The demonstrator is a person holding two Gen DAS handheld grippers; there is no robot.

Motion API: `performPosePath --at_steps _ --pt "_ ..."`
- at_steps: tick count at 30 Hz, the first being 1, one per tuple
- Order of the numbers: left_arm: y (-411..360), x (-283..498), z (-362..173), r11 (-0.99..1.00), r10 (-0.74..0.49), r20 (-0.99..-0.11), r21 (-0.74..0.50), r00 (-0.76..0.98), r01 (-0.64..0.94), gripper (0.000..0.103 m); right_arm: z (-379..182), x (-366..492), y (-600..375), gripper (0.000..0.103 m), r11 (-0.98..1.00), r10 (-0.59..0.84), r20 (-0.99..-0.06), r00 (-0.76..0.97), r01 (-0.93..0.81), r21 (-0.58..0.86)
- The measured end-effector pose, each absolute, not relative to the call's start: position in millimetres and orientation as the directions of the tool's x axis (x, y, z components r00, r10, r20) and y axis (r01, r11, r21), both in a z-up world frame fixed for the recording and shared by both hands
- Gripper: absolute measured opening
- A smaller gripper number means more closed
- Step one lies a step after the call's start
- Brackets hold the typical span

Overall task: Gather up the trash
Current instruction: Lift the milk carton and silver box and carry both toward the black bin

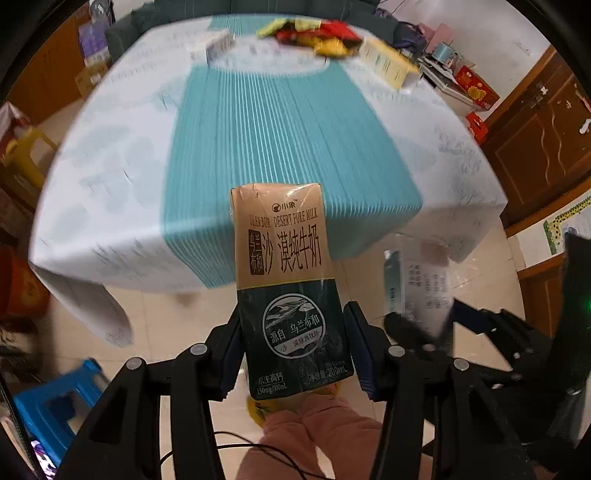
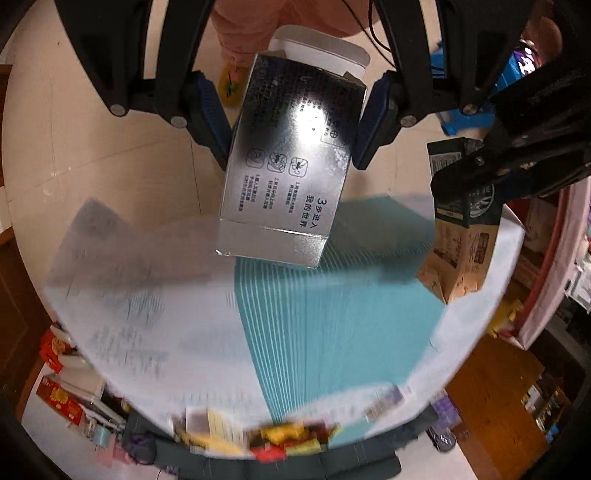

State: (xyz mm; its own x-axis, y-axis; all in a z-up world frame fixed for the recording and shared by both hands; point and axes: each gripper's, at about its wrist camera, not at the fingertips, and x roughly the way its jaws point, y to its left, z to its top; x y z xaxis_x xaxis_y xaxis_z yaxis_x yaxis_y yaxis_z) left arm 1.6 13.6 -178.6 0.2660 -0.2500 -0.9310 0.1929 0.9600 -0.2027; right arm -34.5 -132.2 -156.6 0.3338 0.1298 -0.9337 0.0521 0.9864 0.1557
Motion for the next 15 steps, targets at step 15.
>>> performPosePath --at_steps 15 --pt "-26.0 6.6 -359.8 0.968 -0.197 -0.968 -0.167 0.156 0.188 0.050 -367.3 -21.2 -159.0 0.066 0.986 0.142 -0.971 0.192 0.055 0.155"
